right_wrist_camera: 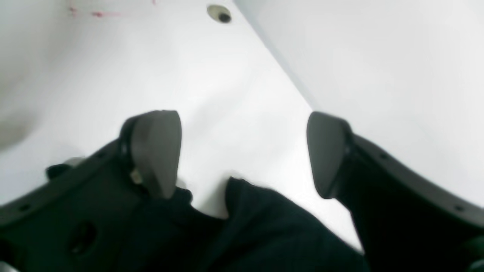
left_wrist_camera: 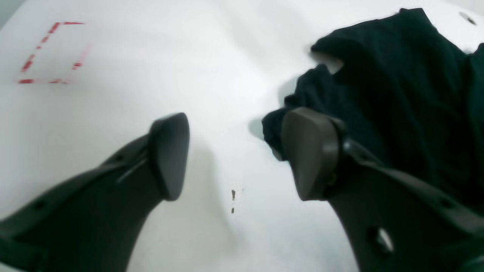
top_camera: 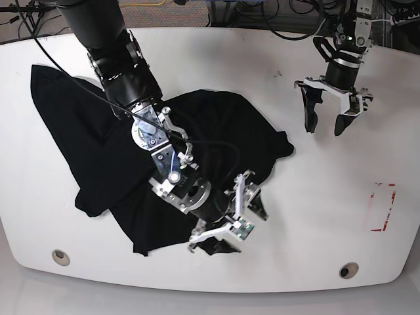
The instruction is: Fold the T-shirt properly
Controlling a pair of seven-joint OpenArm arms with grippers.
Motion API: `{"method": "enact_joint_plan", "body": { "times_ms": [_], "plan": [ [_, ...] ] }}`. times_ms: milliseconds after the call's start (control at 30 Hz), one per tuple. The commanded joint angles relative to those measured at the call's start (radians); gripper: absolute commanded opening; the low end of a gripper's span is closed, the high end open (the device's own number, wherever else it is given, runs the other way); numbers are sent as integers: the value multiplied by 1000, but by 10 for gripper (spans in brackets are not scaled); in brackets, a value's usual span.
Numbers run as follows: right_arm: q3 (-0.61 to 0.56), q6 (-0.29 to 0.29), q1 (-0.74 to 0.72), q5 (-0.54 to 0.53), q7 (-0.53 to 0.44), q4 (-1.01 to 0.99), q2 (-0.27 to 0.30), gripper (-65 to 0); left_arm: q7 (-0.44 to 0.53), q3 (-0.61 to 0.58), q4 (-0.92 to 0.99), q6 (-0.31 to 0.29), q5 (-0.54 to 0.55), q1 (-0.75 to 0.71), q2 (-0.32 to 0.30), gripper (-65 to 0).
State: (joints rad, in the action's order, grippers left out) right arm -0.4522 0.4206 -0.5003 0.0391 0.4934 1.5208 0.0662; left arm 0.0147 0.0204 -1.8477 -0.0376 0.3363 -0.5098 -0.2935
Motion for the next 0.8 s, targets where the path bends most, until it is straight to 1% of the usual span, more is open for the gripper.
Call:
{"method": "enact_joint_plan", "body": {
  "times_ms": [0,167,233,433,567,633,767],
  "plan": [
    [35,-21,-22,10,-15,-15,5,-194,13,-4,-7,-1,0,-6,-5,-279],
    [76,-13,18,14,-18,-44,11,-211,7,-15,-3,1,-1,-11,8,-281],
    [100,-6,78,19,-20,-52,28,-213,10,-24,7,0,-5,-17,22,-268],
    [116,13,183,18,-18,-15,60,-223,9,-36,6,1,-9,-26,40,-265],
    [113,18,247,17,-18,33,78,-224,8,-54,4,0,-8,-24,52,-263],
    [111,27,298,9,-23,98,87,-216,-5,-67,5,1,0,-4,53,-263],
    [117,24,375,10,-25,183,101,-209,-12,-83,5,1,1,10,58,-260]
  ]
}}
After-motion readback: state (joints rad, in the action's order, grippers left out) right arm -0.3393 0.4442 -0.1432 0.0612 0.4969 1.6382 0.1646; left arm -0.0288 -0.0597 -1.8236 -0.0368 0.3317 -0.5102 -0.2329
